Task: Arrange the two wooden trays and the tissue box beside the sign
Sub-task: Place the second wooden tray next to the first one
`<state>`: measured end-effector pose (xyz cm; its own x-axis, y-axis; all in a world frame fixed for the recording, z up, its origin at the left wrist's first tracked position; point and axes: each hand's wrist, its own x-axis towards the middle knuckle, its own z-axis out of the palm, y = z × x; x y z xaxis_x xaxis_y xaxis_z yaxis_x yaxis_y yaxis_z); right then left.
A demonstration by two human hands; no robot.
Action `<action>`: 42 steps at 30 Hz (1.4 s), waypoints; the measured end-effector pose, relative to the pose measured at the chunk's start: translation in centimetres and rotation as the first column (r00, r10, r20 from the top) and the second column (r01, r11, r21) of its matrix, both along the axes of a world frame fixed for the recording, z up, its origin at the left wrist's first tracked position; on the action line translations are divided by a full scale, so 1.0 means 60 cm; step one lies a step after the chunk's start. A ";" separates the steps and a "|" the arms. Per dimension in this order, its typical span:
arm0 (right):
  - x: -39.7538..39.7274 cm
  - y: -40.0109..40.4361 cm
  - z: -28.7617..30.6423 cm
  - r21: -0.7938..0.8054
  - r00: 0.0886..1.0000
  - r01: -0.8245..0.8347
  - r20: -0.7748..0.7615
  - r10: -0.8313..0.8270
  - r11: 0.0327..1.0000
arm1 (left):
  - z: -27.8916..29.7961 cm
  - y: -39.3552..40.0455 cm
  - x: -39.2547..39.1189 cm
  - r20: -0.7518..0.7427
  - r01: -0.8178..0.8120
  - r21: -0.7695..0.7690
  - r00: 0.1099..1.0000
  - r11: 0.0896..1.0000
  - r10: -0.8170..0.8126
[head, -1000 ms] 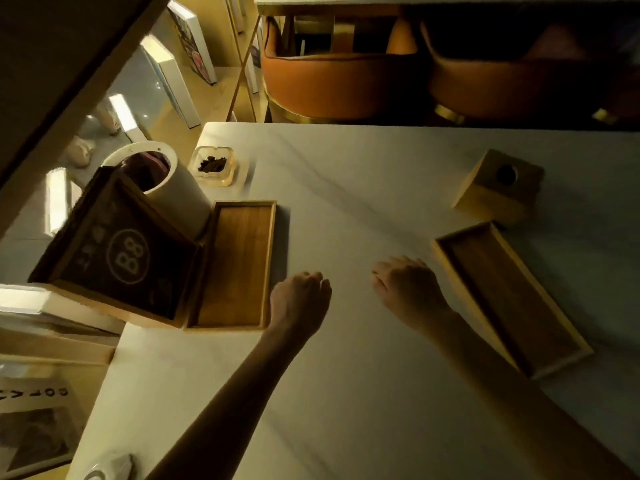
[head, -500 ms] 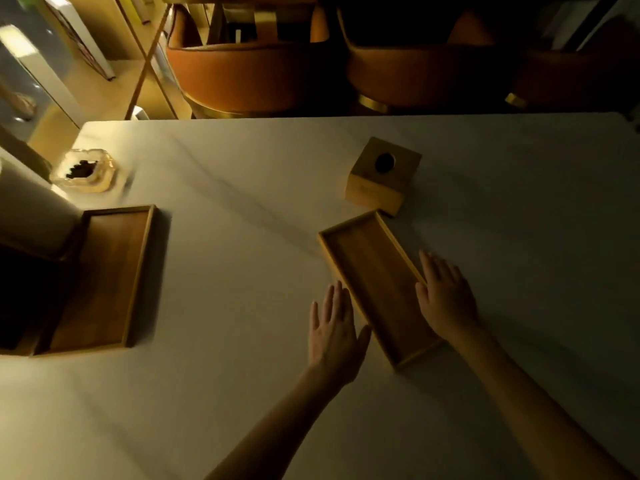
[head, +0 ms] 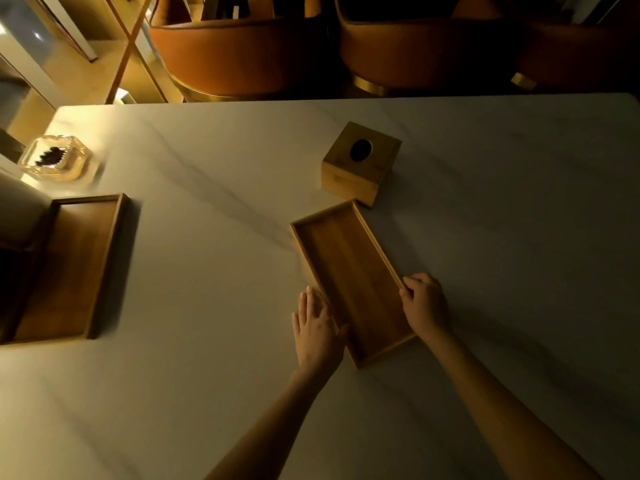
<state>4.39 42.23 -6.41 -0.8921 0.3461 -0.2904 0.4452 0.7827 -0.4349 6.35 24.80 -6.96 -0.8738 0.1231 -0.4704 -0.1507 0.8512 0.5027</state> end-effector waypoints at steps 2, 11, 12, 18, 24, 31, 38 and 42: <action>-0.001 -0.001 0.005 -0.079 0.998 0.059 -0.007 -0.060 0.995 | 0.005 -0.004 -0.004 0.016 -0.016 0.016 1.000 1.000 0.016; 0.007 -0.044 0.049 -0.317 0.975 0.153 -0.104 -0.194 0.936 | 0.055 -0.045 0.002 0.181 -0.293 0.405 0.954 0.866 0.238; 0.007 -0.054 0.055 -0.327 0.973 0.144 -0.127 -0.194 0.934 | 0.059 -0.055 0.003 0.174 -0.314 0.438 0.949 0.842 0.263; -0.010 -0.134 0.090 -0.362 0.954 0.077 -0.244 -0.175 0.929 | 0.077 -0.131 -0.010 0.128 -0.382 0.555 0.917 0.739 0.377; -0.039 -0.237 0.105 -0.400 0.941 0.097 -0.261 -0.215 0.911 | 0.098 -0.239 -0.041 0.025 -0.347 0.509 0.921 0.788 0.390; -0.066 -0.386 0.106 -0.432 0.925 0.134 -0.268 -0.269 0.892 | 0.108 -0.379 -0.080 -0.066 -0.317 0.459 0.919 0.830 0.388; -0.100 -0.494 0.091 -0.442 0.933 0.142 -0.238 -0.269 0.885 | 0.101 -0.486 -0.112 -0.054 -0.348 0.413 0.913 0.841 0.404; -0.111 -0.535 0.071 -0.451 0.939 0.166 -0.201 -0.280 0.877 | 0.090 -0.523 -0.124 -0.034 -0.334 0.396 0.925 0.855 0.378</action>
<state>-2.24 10.13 -2.13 -0.8680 0.4405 -0.2295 0.4159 0.3919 -0.8206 -1.07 -6.61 -1.53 -0.9339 -0.0578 -0.3529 -0.3341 0.4930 0.8033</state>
